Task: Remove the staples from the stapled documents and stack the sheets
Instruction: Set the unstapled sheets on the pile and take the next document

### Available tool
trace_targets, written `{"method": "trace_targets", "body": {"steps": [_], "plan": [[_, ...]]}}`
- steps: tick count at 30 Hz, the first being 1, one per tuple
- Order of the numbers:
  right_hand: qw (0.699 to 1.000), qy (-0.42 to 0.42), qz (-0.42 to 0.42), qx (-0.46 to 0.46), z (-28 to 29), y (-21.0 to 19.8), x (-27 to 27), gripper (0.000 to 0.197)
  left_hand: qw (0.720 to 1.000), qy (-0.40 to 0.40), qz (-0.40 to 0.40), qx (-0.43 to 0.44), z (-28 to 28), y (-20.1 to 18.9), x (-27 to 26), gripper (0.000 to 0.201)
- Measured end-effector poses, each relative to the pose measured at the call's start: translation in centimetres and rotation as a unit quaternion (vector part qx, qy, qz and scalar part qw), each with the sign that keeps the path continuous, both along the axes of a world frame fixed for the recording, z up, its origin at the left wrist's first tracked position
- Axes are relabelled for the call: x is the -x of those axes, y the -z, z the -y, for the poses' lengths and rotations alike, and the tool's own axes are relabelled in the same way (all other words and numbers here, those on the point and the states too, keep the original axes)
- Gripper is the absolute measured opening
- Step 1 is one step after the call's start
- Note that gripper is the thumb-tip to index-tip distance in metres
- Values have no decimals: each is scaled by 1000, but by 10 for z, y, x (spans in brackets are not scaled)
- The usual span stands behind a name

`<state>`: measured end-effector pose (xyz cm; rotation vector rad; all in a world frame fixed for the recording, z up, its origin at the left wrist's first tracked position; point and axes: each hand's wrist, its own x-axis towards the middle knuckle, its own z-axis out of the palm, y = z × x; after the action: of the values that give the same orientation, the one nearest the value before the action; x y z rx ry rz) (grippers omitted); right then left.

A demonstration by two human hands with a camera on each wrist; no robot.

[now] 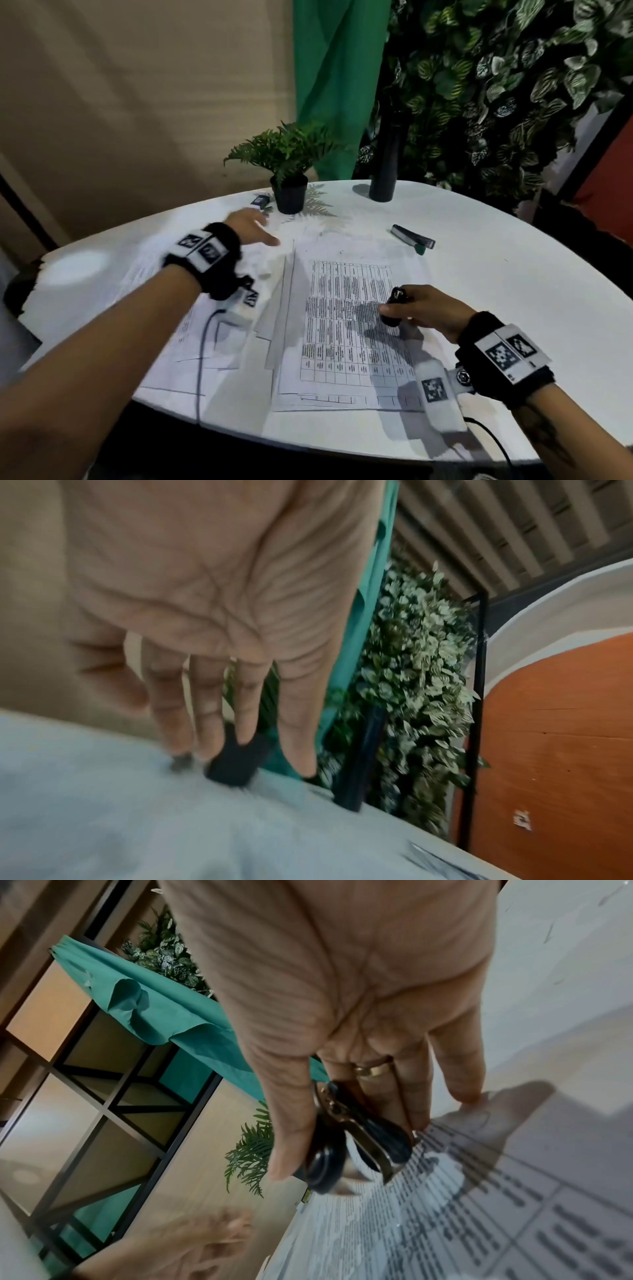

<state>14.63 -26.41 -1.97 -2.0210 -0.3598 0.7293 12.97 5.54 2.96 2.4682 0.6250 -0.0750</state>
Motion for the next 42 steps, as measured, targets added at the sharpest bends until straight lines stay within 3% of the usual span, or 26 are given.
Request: {"method": "trace_targets", "body": {"steps": [2,5,12,17,20,27,30,33,36,39,42], "plan": [[1000,5,-2,-3,0,2,0,28,997,12,-60,51,31,8,-17,40],[1000,9,-4,-11,0,4,0,30,989,8,-120,83,51,24,-32,51],[1000,11,8,-20,0,11,-3,36,985,-42,-134,98,50,42,-36,47],[1000,8,20,-18,0,15,-4,35,992,-34,-117,-28,56,49,-35,86],[999,5,23,-25,0,15,-5,35,994,-9,-98,-50,61,48,-38,74],[999,3,23,-24,1,15,-3,34,997,-42,-66,-18,68,49,-38,57],[999,4,22,-23,1,15,-2,33,996,-34,-74,37,65,47,-33,42],[1000,7,19,-21,1,14,-1,32,986,-40,-99,128,53,53,-23,51],[999,18,13,-24,1,9,-1,30,971,-61,-70,219,45,53,-13,18],[995,83,18,-55,9,-3,-8,24,977,-41,0,210,41,49,-10,16],[978,173,30,-114,24,-15,-25,26,963,-36,95,251,33,41,-6,9]]}}
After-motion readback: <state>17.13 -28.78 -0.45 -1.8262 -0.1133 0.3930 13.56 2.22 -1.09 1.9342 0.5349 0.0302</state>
